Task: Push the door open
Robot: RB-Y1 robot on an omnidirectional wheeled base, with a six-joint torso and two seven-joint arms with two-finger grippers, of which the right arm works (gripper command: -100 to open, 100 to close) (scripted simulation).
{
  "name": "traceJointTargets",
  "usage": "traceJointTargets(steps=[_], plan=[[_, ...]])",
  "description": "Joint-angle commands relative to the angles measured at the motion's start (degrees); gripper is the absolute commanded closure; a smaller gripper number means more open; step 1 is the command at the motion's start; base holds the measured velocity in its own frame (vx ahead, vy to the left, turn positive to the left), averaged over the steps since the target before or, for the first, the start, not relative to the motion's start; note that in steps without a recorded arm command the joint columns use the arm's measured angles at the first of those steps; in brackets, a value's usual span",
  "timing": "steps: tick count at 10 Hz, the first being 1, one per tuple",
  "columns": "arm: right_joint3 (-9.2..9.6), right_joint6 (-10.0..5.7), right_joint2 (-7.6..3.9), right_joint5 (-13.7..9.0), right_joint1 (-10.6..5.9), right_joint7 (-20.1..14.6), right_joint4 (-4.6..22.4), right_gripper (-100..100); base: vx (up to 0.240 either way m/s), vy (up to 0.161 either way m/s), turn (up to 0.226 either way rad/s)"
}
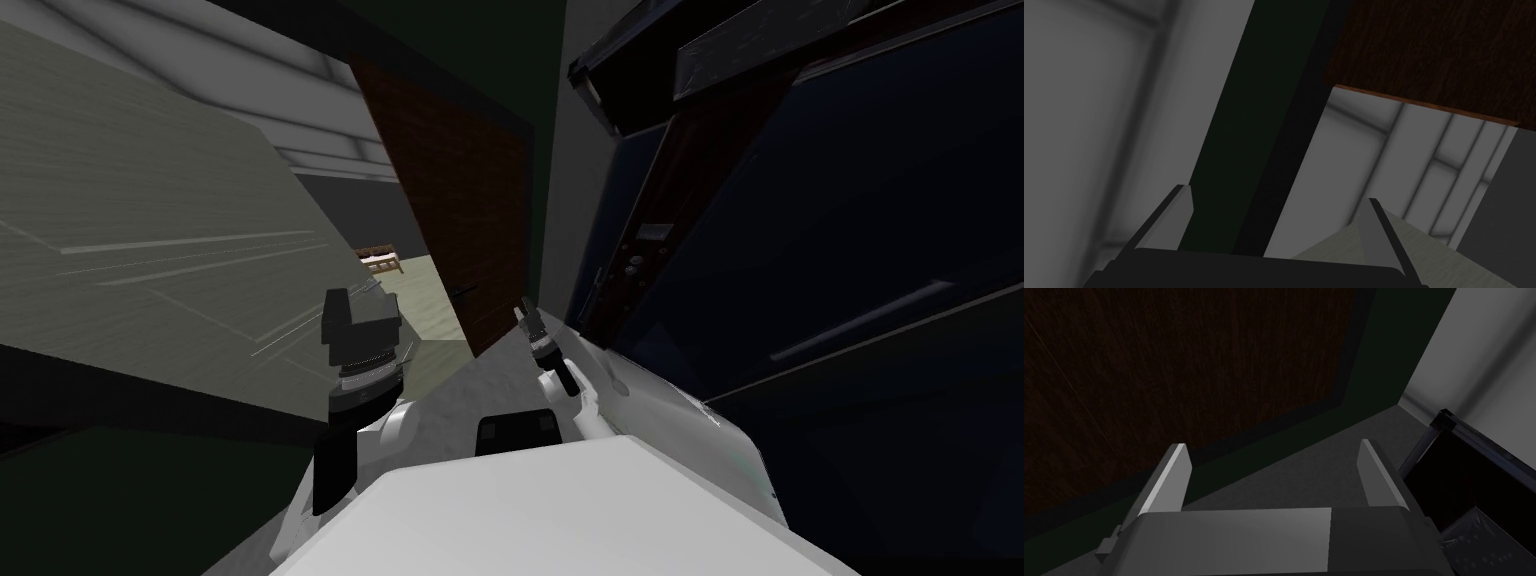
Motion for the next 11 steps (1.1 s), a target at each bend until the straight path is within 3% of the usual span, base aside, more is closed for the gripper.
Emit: traceJointTargets(steps=[1,4,8,11], plan=[[1.82,0.9,-0.35,-0.12,-1.19,-0.6,1.59,-100,0.122,0.087,-0.132],[4.39,1.65,-0.46,-0.23,-3.29,-1.22,4.89,-100,0.1,0.076,-0.084],[9.43,3.12,-0.65,-0.46,-7.41,-2.43,11.35,-100,0.11,0.068,-0.137],[11.84,3.82,-0.72,-0.57,-9.38,-3.02,14.43,-100,0.095,0.09,-0.089]])
